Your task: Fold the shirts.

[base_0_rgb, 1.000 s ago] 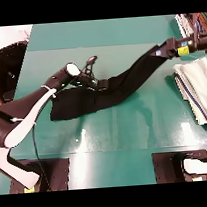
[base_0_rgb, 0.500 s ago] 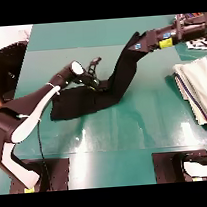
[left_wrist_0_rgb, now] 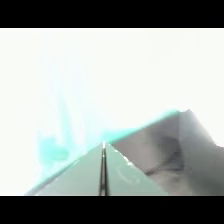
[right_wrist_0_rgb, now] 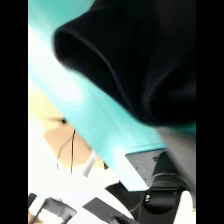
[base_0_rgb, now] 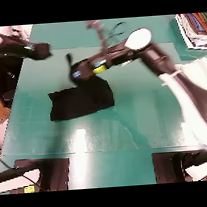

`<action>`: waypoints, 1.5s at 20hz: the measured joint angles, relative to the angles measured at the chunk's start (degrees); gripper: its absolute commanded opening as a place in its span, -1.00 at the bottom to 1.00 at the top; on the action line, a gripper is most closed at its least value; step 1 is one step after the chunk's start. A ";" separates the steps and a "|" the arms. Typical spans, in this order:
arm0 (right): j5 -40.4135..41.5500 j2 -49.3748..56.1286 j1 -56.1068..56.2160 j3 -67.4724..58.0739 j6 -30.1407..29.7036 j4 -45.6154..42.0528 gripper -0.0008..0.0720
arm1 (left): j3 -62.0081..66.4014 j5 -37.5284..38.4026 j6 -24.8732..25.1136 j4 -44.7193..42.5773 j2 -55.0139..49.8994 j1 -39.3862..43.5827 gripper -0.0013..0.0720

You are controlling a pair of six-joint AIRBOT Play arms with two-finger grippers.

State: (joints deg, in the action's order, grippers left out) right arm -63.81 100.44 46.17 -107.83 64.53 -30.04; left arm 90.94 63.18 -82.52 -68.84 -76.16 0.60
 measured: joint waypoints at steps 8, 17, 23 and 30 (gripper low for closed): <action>-3.78 8.26 2.45 -3.32 -0.98 -3.13 0.19 | 0.00 6.19 0.02 -2.75 5.97 -9.62 -0.89; -3.32 -5.57 -18.99 27.45 4.42 -11.85 0.43 | -0.13 8.46 0.02 -2.05 6.40 -10.51 -0.89; -0.98 -2.14 -23.85 35.12 5.79 -7.39 0.43 | -0.48 8.13 0.04 -1.11 5.92 -10.58 -0.89; -2.01 11.02 -15.12 23.58 5.92 2.14 -0.56 | -0.52 8.00 0.04 -0.09 5.84 -10.58 -0.89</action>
State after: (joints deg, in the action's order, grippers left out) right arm -65.82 111.46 31.05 -84.25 70.46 -27.90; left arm 90.41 71.18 -82.48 -68.93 -70.32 -9.98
